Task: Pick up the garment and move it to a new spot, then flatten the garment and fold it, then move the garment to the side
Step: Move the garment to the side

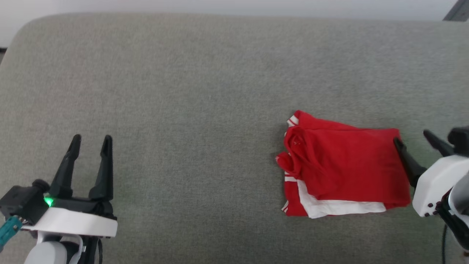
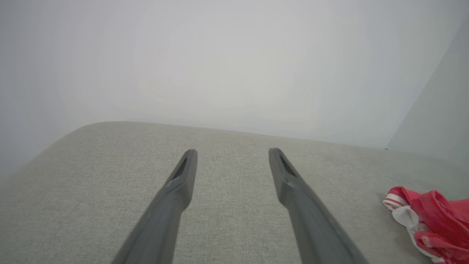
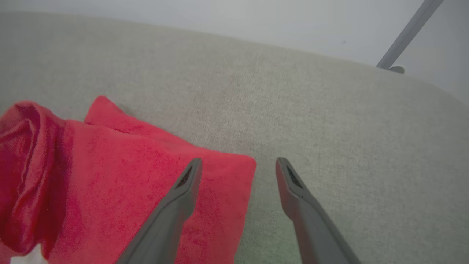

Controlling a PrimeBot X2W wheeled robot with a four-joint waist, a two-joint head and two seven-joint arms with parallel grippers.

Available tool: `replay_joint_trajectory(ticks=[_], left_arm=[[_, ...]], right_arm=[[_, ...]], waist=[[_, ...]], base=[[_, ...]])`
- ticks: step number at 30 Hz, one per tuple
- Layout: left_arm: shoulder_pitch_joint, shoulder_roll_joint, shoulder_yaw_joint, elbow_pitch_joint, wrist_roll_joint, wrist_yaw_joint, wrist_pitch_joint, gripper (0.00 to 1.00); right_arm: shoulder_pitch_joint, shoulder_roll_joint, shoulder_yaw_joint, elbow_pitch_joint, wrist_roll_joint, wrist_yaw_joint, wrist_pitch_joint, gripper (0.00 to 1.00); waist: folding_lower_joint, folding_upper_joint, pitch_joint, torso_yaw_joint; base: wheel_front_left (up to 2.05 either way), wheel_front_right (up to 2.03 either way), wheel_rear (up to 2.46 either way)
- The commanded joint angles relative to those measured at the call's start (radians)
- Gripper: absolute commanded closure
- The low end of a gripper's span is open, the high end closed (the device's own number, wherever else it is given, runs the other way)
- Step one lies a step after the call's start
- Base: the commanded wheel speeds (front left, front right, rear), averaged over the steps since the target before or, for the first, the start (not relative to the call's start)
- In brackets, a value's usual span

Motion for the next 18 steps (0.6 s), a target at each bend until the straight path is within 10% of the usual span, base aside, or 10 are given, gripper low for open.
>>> replay_joint_trajectory(ticks=[1, 10, 18], left_arm=[[-0.018, 0.005, -0.008, 0.004, -0.008, 0.002, -0.005, 0.0], [-0.088, 0.015, -0.046, -0.008, -0.027, 0.002, -0.005, 0.0], [-0.139, 0.036, -0.054, -0.016, -0.039, 0.002, -0.005, 0.0]], right_arm=[[-0.011, -0.02, 0.01, 0.0, 0.015, -0.001, 0.065, 0.0], [-0.007, -0.039, 0.016, -0.073, 0.065, -0.001, 0.535, 0.0], [0.006, 0.037, 0.004, -0.109, 0.014, -0.001, 0.623, 0.0]], waist=[[0.0, 0.0, 0.026, 0.019], [0.0, 0.0, 0.113, 0.038], [0.0, 0.0, 0.188, 0.048]], base=[[0.0, 0.0, 0.0], [0.0, 0.0, 0.0], [0.0, 0.0, 0.0]])
